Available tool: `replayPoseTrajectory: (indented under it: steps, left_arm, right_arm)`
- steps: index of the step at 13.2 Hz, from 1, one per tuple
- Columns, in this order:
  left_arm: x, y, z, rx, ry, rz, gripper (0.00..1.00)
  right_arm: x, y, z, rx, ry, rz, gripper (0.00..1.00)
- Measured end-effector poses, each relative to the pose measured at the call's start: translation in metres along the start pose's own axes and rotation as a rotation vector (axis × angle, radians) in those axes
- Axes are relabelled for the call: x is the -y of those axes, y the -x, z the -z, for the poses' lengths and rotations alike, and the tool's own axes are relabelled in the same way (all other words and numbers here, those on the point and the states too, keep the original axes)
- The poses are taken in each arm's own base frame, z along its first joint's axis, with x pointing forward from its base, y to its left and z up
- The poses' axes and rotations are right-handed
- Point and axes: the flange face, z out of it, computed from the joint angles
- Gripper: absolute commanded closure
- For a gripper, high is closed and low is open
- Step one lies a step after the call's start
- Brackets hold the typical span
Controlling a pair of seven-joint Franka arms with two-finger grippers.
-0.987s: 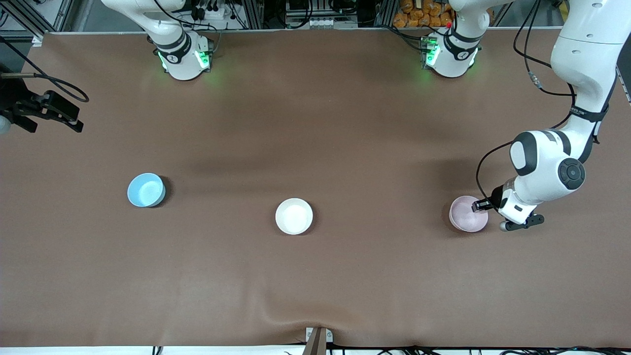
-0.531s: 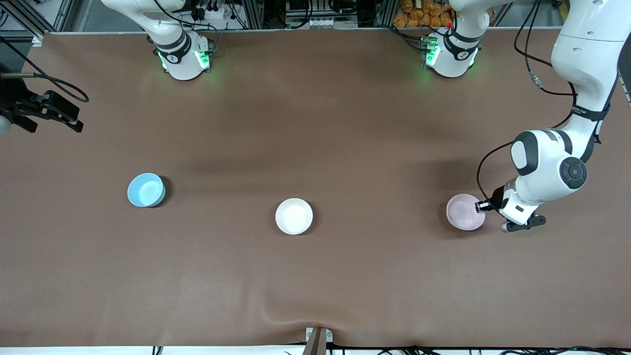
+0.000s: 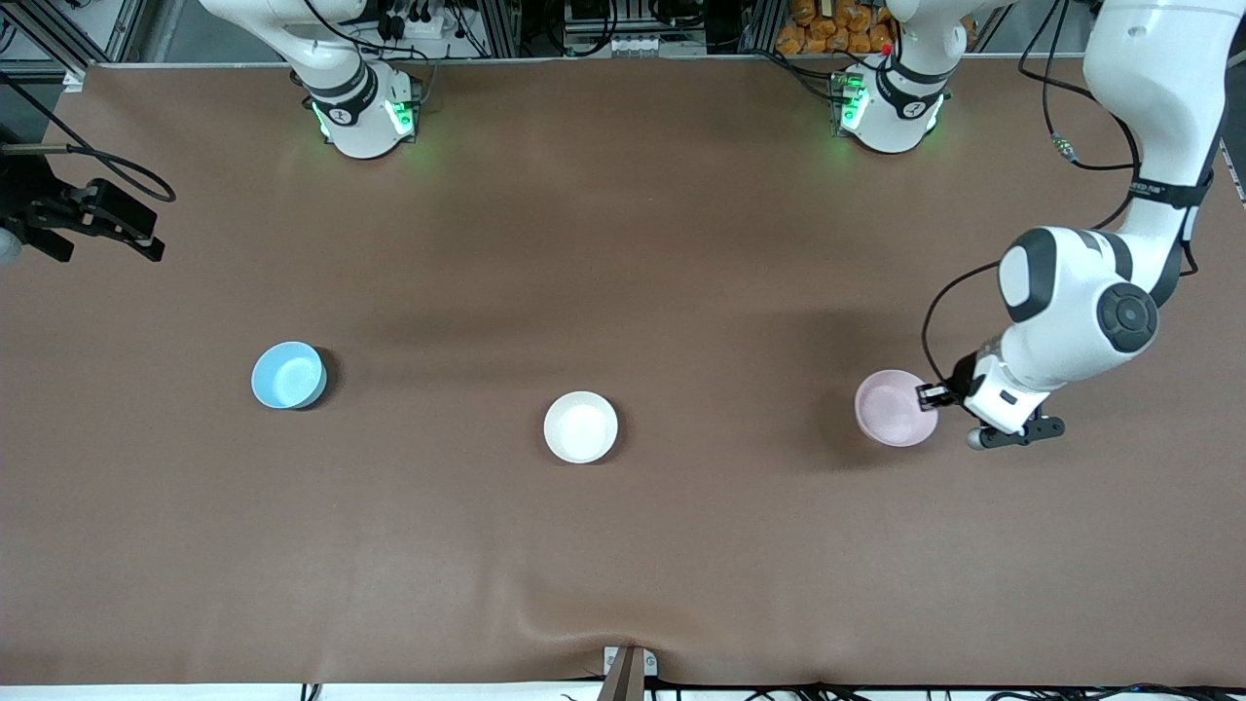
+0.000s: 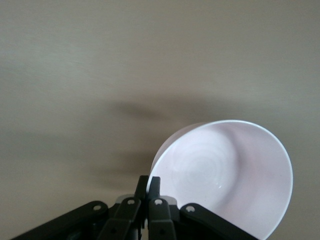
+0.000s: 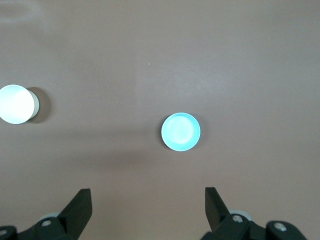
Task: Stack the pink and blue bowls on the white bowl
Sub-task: 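Carry the pink bowl with the left gripper over the white bowl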
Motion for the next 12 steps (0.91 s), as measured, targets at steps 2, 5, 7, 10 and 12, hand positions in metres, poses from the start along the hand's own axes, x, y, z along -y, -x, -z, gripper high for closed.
replayPoseTrajectory:
  steps: [2, 5, 7, 10, 12]
  left_arm:
    - [-0.047, 0.012, 0.014, 0.001, 0.026, 0.063, 1.00]
    - [-0.121, 0.037, 0.027, 0.008, 0.068, 0.159, 1.00]
    - [-0.170, 0.060, 0.029, 0.015, 0.082, 0.218, 1.00]
    - [-0.252, 0.092, 0.023, 0.047, 0.126, 0.270, 1.00]
    - [-0.301, 0.108, 0.005, 0.093, 0.154, 0.306, 1.00]
  right_arm:
    - [0.000, 0.000, 0.000, 0.000, 0.000, 0.000, 0.00]
    - [0.000, 0.000, 0.000, 0.000, 0.000, 0.000, 0.00]
    - [0.000, 0.000, 0.000, 0.000, 0.000, 0.000, 0.00]
    - [0.000, 0.000, 0.000, 0.000, 0.000, 0.000, 0.00]
    - [0.000, 0.000, 0.000, 0.000, 0.000, 0.000, 0.00]
